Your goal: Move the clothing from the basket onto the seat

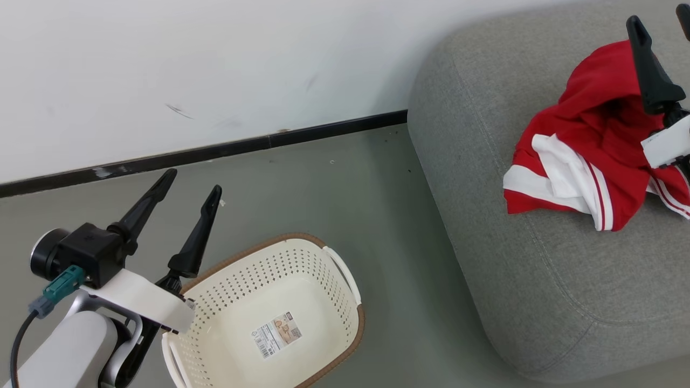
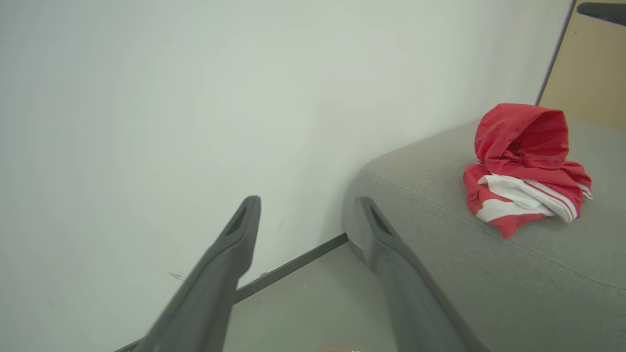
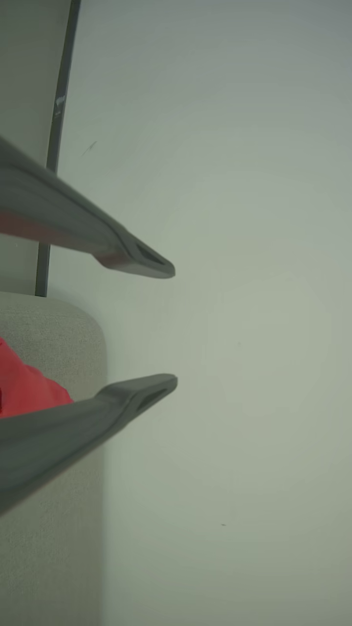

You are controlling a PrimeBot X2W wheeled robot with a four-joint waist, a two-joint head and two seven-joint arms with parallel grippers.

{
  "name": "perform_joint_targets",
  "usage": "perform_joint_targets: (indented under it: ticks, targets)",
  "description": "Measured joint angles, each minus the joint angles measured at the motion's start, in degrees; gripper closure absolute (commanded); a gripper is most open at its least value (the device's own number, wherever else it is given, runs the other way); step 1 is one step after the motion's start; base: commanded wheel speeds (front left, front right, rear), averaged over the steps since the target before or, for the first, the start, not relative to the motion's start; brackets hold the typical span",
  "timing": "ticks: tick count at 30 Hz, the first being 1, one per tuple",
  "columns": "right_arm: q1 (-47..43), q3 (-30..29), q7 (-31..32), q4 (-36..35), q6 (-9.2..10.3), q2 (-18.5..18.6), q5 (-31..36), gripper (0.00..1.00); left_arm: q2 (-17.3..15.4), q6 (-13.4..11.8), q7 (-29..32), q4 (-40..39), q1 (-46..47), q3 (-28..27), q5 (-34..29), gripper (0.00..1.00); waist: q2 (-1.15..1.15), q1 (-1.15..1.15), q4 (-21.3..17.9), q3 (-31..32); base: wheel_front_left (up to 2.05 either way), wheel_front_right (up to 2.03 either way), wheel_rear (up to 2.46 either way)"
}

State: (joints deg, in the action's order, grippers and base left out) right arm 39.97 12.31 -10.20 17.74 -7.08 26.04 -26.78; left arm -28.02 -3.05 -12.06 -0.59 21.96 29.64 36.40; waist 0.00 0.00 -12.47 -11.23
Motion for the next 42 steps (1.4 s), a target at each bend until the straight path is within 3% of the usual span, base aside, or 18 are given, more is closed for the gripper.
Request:
perform_joint_targets:
  ticks: [21, 42]
  targets:
    - [-12.68, -0.09, -3.00, -2.40, 0.00, -3.67, -2.20, 0.00, 1.31, -5.31, -1.71, 3.87, -7.57, -7.27, 4.31, 0.00, 0.00, 0.00, 8.48, 5.13, 0.00, 0.00, 0.00]
    - [-25.92, -1.88, -3.99, -6.49, 0.00, -7.15, 1.16, 0.00, 5.04, -7.92, -2.24, 4.95, -15.07, -12.72, 6.46, 0.00, 0.00, 0.00, 15.07, 8.84, 0.00, 0.00, 0.00]
